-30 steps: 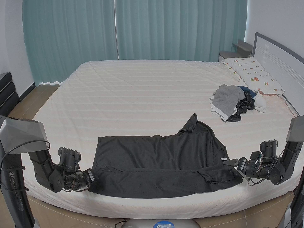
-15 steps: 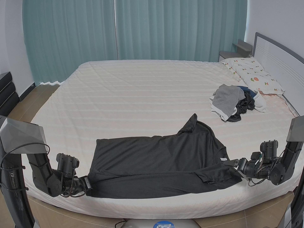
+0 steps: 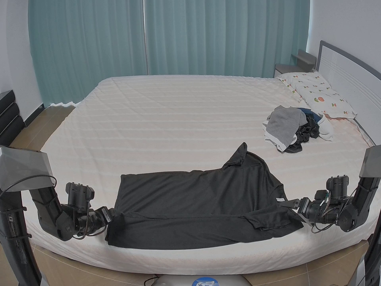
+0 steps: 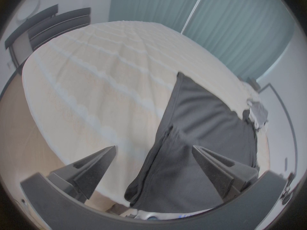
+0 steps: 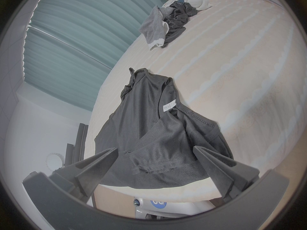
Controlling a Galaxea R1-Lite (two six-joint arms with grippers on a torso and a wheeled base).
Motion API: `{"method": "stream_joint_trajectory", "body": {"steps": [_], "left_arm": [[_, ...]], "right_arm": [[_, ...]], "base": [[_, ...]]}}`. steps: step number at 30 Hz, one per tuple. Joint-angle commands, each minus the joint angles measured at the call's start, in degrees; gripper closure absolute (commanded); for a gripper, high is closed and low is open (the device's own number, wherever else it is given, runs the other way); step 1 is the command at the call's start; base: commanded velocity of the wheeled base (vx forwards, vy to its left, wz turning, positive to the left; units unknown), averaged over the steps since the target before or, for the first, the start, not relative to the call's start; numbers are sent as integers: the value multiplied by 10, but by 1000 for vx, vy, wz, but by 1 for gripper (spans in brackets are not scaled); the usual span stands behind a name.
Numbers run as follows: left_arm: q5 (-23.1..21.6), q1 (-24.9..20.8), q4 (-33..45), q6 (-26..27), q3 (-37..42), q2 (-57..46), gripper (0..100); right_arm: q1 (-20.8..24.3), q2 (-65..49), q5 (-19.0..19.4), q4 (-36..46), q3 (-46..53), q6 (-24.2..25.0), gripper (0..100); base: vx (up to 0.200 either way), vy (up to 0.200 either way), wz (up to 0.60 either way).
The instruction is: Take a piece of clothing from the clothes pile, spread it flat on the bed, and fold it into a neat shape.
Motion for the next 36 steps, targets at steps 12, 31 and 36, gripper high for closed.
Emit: {"method": "stream_joint_trajectory", "body": {"steps": [12,31,36], "left_arm": [[0,-37,-7,-81,-103,56,0],[19,-39,-6,-80,-78,36,100],[39,-40,-14,-80,-54,14,100]], "right_arm": [[3,1,0,-1,-2,0,0],[-2,2,-16,-5,-5,-26,0],[-2,6,-22,-31,0,-28,0]], "base": [[0,0,0],[0,0,0],[0,0,0]]}}
